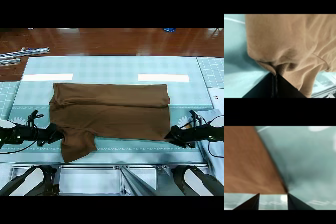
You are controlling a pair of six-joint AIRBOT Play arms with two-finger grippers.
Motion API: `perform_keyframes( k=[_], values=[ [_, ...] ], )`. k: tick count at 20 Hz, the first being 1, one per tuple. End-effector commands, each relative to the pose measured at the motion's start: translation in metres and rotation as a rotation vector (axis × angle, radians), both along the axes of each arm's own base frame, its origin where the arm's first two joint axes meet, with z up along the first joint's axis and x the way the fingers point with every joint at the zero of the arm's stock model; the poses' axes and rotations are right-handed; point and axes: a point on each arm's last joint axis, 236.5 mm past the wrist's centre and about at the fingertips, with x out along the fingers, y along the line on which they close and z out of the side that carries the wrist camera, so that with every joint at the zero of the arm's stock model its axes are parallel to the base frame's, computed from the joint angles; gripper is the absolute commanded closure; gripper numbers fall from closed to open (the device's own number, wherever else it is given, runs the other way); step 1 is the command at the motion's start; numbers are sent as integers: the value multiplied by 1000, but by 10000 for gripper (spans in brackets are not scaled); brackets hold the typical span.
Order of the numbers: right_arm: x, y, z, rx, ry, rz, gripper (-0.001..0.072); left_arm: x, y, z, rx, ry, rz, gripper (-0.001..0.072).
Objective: Fold the shirts.
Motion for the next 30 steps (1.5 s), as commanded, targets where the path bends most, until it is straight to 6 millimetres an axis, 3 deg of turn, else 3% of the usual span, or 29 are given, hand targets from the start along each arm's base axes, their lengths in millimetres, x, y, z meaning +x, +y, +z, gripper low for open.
perform_keyframes(
  k=[1, 2, 4, 6, 8, 12, 15, 19, 23, 27, 30],
  values=[
    [38, 13, -4, 80, -105, -83, 307, -1, -2, 1, -8, 1, -4, 694],
    [44, 19, -4, 113, -124, -91, 376, -1, -1, 1, -7, 1, -3, 695],
    [48, 37, 6, 207, -185, -10, 689, 2, 0, 1, -2, -6, 0, 694],
    [46, 42, 17, 239, -193, 55, 689, 14, 6, 10, 7, -38, -8, 694],
    [54, 30, 27, 186, -218, 92, 689, 35, 14, 30, 18, -103, -42, 694],
    [97, 5, 58, 91, -320, 89, 689, 111, 21, 89, -7, -325, 39, 695],
    [132, 2, 75, 121, -361, 57, 689, 157, 19, 114, -12, -430, 63, 695],
    [185, 2, 77, 111, -402, 84, 689, 207, 7, 107, -37, -406, 6, 695],
    [234, -10, 71, 107, -405, 56, 689, 264, 12, 100, -70, -368, 23, 695],
    [268, -19, 64, 110, -420, 30, 689, 304, 17, 98, -84, -378, 9, 695],
    [285, -20, 51, 130, -425, -6, 689, 322, 11, 91, -85, -388, -11, 695]
  ],
)
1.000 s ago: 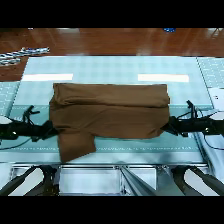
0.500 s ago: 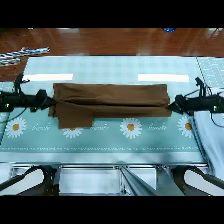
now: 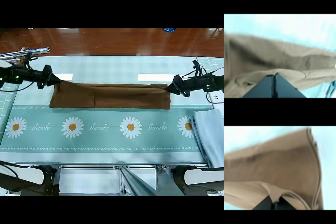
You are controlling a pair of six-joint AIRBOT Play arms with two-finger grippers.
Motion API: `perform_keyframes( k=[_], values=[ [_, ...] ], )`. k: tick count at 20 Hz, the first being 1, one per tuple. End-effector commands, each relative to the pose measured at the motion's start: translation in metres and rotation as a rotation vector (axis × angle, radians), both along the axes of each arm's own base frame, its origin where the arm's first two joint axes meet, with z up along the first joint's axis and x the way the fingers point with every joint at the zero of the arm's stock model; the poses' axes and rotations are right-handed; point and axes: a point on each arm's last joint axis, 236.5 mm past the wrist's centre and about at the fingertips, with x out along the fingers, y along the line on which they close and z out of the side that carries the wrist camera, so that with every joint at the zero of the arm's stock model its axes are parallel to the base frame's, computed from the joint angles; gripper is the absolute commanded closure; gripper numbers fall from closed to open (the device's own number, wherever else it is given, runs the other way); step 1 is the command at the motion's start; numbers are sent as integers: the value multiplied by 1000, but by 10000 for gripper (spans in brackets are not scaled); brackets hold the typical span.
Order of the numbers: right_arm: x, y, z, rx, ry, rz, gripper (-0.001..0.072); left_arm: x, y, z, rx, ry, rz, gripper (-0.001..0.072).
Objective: Fold the shirts.
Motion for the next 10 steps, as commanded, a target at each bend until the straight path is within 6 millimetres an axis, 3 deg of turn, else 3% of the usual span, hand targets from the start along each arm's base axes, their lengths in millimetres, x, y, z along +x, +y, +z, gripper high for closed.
perform_keyframes(
  k=[1, 3, 4, 5, 6, 8, 10],
  values=[
    [27, -1, -13, 40, -22, -48, 689, 21, -8, -14, -6, 6, -25, 695],
    [36, 2, -20, 69, -36, -70, 688, 22, -13, -29, -8, 26, -37, 693],
    [41, 0, -26, 56, -43, -83, 600, 21, -16, -36, -12, 41, -42, 638],
    [44, -2, -28, 46, -49, -93, 360, 16, -20, -40, -23, 64, -53, 388],
    [45, -2, -26, 45, -58, -94, 299, 12, -21, -40, -32, 82, -64, 205],
    [43, -15, -5, 52, -75, -85, 300, 4, 2, -28, -45, 141, -33, 200],
    [23, -42, 30, 54, -70, -42, 300, -13, 43, -6, 5, 158, -36, 200]
  ],
)
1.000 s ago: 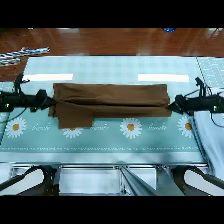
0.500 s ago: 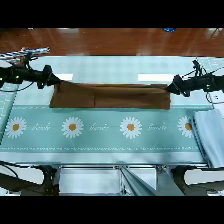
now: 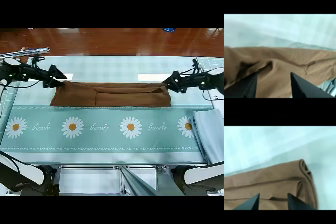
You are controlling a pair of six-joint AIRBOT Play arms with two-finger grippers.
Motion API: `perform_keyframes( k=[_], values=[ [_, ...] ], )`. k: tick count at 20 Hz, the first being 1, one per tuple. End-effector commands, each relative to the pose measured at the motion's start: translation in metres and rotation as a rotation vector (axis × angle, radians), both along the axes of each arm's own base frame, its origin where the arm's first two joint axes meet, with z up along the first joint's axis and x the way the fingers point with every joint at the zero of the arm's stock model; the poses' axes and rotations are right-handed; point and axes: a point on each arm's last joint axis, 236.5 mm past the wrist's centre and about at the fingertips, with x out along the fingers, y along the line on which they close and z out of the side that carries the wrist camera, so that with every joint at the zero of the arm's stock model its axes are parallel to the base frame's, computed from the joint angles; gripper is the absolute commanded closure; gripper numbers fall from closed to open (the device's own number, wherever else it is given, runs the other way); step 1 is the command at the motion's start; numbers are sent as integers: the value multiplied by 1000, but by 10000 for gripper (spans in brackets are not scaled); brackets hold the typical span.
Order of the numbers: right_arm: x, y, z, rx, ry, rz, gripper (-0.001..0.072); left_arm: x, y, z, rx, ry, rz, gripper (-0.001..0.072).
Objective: Fold the shirts.
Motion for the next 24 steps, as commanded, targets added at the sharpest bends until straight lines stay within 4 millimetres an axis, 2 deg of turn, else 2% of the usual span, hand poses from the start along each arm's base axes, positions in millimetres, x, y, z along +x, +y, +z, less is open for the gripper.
perform_keyframes(
  k=[1, 3, 4, 5, 6, 7, 8, 11, 15, 19, 24],
  values=[
    [-33, -42, 42, -23, 19, 59, 300, -34, 62, 29, 76, 68, 16, 200],
    [-67, -100, 59, -143, 47, 0, 300, -53, 111, 61, 183, 27, 91, 200],
    [-82, -123, 64, -189, 58, -56, 300, -59, 124, 76, 225, -13, 136, 200],
    [-95, -141, 63, -209, 61, -121, 300, -69, 123, 91, 246, -48, 155, 200],
    [-104, -151, 57, -215, 62, -185, 300, -82, 108, 99, 274, -97, 115, 200],
    [-113, -157, 42, -205, 77, -263, 300, -95, 88, 101, 296, -137, 84, 200],
    [-119, -153, 25, -185, 94, -307, 300, -105, 67, 98, 319, -181, 87, 200],
    [-119, -114, -12, -93, 112, -288, 300, -132, 16, 80, 373, -300, 90, 200],
    [-93, -65, -28, 33, 94, -213, 300, -159, -40, 51, 353, -290, -39, 200],
    [-74, -31, -43, 84, 115, -141, 300, -160, -64, 40, 315, -264, -78, 200],
    [-53, 15, -62, 94, 158, -45, 300, -159, -68, 36, 297, -248, -76, 200]
  ],
)
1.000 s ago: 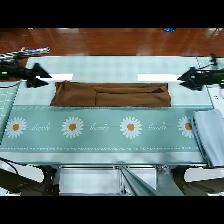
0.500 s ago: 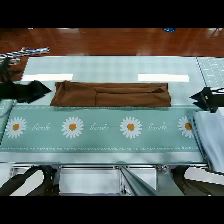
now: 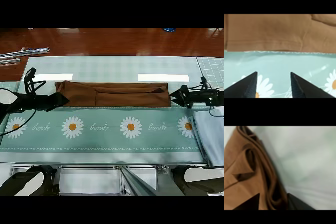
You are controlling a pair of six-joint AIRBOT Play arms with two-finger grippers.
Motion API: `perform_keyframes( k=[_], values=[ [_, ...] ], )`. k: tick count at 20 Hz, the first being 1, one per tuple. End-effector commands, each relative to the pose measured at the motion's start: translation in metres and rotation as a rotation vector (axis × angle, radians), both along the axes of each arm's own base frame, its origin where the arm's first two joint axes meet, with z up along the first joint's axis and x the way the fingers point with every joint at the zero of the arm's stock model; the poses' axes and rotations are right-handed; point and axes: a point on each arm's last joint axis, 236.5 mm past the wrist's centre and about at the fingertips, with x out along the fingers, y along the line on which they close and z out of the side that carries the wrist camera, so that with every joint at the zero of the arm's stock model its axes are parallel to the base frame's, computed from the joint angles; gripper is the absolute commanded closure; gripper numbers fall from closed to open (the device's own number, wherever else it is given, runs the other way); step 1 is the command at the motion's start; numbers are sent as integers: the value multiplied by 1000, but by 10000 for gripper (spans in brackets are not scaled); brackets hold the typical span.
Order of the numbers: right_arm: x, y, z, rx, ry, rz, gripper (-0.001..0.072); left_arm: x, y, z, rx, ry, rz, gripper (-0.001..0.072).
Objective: Fold the shirts.
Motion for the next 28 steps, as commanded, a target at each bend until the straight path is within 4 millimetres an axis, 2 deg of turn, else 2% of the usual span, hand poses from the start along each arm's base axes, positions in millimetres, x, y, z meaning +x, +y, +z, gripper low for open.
perform_keyframes(
  k=[1, 2, 3, 4, 5, 6, 7, 8, 11, 13, 16, 18, 20, 23, 26, 28],
  values=[
    [16, 37, -14, 15, 23, 66, 300, 0, -5, -2, -9, 3, -2, 200],
    [22, 48, -15, 16, 24, 86, 301, 0, -5, -2, -9, 4, -2, 200],
    [28, 57, -13, 12, 12, 111, 353, 0, -5, -2, -9, 4, -2, 200],
    [35, 65, -6, 6, -11, 133, 552, 0, -5, -2, -9, 4, -2, 200],
    [39, 72, 6, 3, -46, 169, 688, 0, -5, -2, -9, 4, -3, 201],
    [42, 75, 19, 3, -78, 199, 689, -1, -6, -2, -14, 6, -3, 261],
    [40, 74, 32, -3, -88, 219, 689, -3, -10, -1, -33, 18, -7, 584],
    [34, 66, 42, -28, -89, 229, 689, -3, -14, 1, -54, 15, -6, 687],
    [-2, 46, 73, -181, -92, 345, 689, 3, -41, 17, -110, -30, -39, 695],
    [-24, 42, 103, -262, -138, 369, 689, 16, -66, 31, -100, -115, -81, 695],
    [-61, 47, 149, -343, -247, 361, 689, 38, -119, 41, -104, -168, -169, 696],
    [-89, 56, 173, -368, -307, 358, 689, 46, -165, 32, -116, -129, -261, 696],
    [-114, 63, 189, -383, -340, 346, 689, 45, -215, 16, -130, -65, -355, 696],
    [-142, 72, 205, -386, -372, 334, 689, 21, -291, -17, -154, 97, -478, 696],
    [-157, 77, 217, -393, -402, 329, 689, -23, -359, -44, -147, 193, -635, 696],
    [-161, 79, 221, -395, -410, 329, 689, -56, -390, -60, -135, 244, -716, 696]
  ],
)
